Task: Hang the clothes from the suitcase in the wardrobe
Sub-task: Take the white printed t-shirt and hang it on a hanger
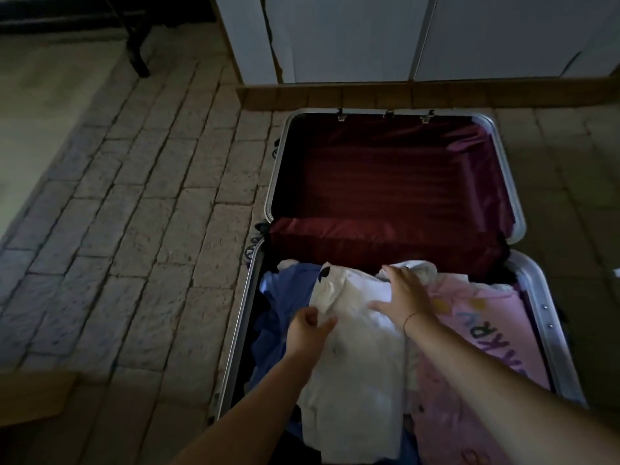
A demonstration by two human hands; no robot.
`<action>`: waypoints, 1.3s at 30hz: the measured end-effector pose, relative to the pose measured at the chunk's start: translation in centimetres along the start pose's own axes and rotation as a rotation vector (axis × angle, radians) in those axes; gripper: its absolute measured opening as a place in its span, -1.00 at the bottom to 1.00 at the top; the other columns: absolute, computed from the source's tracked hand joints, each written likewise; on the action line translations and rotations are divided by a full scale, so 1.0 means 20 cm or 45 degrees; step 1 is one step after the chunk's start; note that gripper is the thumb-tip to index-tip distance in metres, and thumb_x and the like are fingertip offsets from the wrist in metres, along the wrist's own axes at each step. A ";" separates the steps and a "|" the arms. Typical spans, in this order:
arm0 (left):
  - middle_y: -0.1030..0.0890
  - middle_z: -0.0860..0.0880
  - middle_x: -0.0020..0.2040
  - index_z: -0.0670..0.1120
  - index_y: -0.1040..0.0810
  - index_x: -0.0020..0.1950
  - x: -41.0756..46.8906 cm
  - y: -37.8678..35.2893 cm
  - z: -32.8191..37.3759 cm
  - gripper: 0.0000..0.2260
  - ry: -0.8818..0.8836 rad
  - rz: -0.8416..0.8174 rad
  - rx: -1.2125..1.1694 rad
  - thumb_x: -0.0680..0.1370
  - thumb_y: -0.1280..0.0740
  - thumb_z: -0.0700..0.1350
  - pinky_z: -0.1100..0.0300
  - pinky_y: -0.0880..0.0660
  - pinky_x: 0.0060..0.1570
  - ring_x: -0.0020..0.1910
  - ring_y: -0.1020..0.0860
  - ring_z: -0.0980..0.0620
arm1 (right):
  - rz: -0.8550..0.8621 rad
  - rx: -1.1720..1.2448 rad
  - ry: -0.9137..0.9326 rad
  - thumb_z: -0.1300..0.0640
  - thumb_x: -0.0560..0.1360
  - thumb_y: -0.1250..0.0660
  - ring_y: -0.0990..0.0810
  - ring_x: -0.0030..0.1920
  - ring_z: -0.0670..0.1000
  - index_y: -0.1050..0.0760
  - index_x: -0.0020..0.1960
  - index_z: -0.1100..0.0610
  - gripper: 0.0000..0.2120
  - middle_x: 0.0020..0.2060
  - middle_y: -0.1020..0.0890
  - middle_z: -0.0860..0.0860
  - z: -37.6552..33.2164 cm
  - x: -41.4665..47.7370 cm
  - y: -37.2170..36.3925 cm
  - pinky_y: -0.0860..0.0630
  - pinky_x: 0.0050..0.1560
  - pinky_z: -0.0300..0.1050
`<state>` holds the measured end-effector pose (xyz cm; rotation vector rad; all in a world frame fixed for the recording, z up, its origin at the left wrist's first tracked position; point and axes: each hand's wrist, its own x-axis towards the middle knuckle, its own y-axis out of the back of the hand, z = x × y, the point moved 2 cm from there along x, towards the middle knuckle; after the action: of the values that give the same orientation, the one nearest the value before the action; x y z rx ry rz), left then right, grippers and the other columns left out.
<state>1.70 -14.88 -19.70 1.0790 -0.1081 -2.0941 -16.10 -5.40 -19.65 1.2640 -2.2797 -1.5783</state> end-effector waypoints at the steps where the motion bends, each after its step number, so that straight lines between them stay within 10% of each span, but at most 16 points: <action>1: -0.46 0.04 -0.12 -0.08 -0.40 0.14 0.01 0.00 0.00 -0.69 0.015 0.006 -0.023 0.50 -0.42 -0.05 0.36 -0.35 -0.29 -0.16 -0.45 0.11 | 0.002 -0.021 -0.007 -0.09 0.34 -0.48 -0.33 0.38 0.06 -0.22 0.44 0.09 -0.22 0.37 -0.37 0.05 -0.01 0.00 0.00 -0.29 0.32 -0.07; 5: -0.47 0.00 -0.02 -0.11 -0.29 0.28 -0.01 -0.01 0.05 -0.51 0.076 -0.060 -0.075 0.48 -0.44 -0.03 0.35 -0.39 -0.30 -0.11 -0.48 0.08 | -0.155 -0.107 -0.035 -0.12 0.41 -0.41 -0.50 0.24 0.07 -0.34 0.35 0.07 -0.40 0.25 -0.53 0.04 -0.08 -0.06 0.06 -0.40 0.15 -0.11; 10: -0.32 -0.12 0.40 -0.05 -0.15 0.49 -0.19 0.04 0.23 -0.13 0.059 -0.132 0.150 0.33 -0.51 0.18 -0.02 -0.36 0.32 0.36 -0.33 -0.14 | -0.292 0.114 0.101 -0.06 0.44 -0.40 -0.52 0.15 0.08 -0.50 0.04 0.18 -0.66 0.15 -0.53 0.11 -0.24 -0.24 0.28 -0.30 -0.06 -0.19; 17: -0.48 -0.10 0.31 -0.11 -0.31 0.42 -0.63 0.38 0.72 0.11 -0.096 -0.391 0.048 0.01 -0.57 0.37 0.08 -0.51 0.20 0.23 -0.50 -0.01 | -0.379 0.646 -0.014 0.12 0.49 -0.37 -0.58 0.07 -0.07 -0.44 0.26 0.17 -0.63 0.06 -0.62 -0.02 -0.56 -0.69 0.98 -0.48 0.17 -0.13; 27: -0.48 -0.13 0.34 -0.10 -0.29 0.46 -1.47 0.99 1.83 0.04 -0.265 -0.413 -0.132 0.15 -0.44 0.46 0.13 -0.51 0.16 0.26 -0.51 -0.07 | -0.207 1.536 -0.106 -0.03 0.19 -0.60 -0.67 0.00 0.14 -0.50 0.21 0.09 -0.37 0.00 -0.69 0.13 -1.28 -1.29 2.41 -0.60 -0.12 -0.06; 31: -0.61 -0.06 0.17 0.04 -0.50 0.25 -1.92 1.27 2.36 -0.31 -0.414 -0.454 -0.163 0.27 -0.33 0.42 0.02 -0.52 0.18 0.12 -0.60 -0.03 | -0.115 1.707 0.002 0.25 0.43 -0.32 -0.69 -0.12 0.15 -0.50 0.19 0.19 -0.67 -0.05 -0.68 0.21 -1.61 -1.54 2.99 -0.62 -0.28 -0.09; 39: -0.63 0.06 -0.25 -0.07 -0.60 -0.16 -2.67 1.52 3.25 -0.75 -0.895 -0.469 -0.071 0.54 -0.33 0.09 0.28 -0.47 -0.22 -0.24 -0.58 0.11 | 0.240 1.793 0.245 0.12 0.29 -0.45 -0.69 -0.12 0.14 -0.53 0.17 0.17 -0.54 -0.04 -0.69 0.19 -1.83 -1.95 3.82 -0.63 -0.26 -0.06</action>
<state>-8.75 -17.39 69.06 0.2967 -0.1997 -2.7123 -15.99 3.13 73.28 1.1049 -3.1671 0.4533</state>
